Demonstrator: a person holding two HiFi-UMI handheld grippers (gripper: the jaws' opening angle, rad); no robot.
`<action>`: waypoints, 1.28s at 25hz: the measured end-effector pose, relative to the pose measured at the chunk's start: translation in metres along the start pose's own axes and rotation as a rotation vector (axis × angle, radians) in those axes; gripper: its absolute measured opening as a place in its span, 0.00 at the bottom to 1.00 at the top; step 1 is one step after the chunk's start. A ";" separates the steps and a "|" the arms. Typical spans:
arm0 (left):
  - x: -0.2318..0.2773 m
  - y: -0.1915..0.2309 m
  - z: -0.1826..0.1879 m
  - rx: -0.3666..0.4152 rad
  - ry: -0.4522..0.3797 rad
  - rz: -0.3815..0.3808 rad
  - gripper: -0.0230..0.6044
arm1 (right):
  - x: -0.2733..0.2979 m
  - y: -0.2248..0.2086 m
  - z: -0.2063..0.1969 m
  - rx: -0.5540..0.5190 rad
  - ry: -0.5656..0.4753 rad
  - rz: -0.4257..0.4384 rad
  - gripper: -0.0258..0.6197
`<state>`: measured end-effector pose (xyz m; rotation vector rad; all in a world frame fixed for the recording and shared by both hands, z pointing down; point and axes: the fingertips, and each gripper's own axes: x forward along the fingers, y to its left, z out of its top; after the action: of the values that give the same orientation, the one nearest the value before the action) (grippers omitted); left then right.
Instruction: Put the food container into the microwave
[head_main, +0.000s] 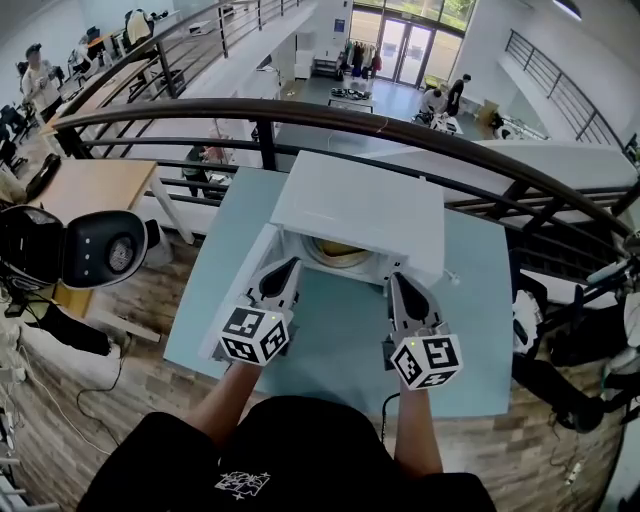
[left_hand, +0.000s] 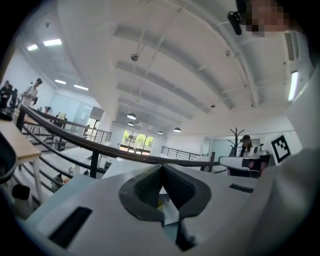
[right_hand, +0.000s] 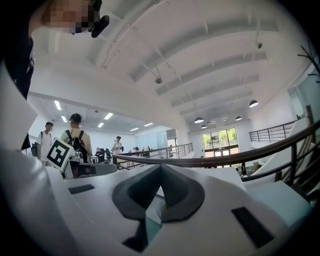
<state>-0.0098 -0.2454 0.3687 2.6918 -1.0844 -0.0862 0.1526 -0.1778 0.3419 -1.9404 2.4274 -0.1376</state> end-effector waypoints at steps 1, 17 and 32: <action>-0.001 -0.006 0.002 0.041 -0.009 -0.012 0.05 | -0.001 0.002 0.001 -0.006 -0.003 -0.001 0.05; -0.032 -0.005 0.022 0.143 -0.085 0.030 0.05 | -0.031 0.005 0.013 -0.037 -0.053 -0.070 0.05; -0.034 0.005 0.024 0.169 -0.067 0.043 0.05 | -0.039 0.008 0.017 -0.062 -0.057 -0.083 0.05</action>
<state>-0.0411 -0.2301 0.3452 2.8310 -1.2206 -0.0808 0.1548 -0.1389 0.3229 -2.0419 2.3436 -0.0092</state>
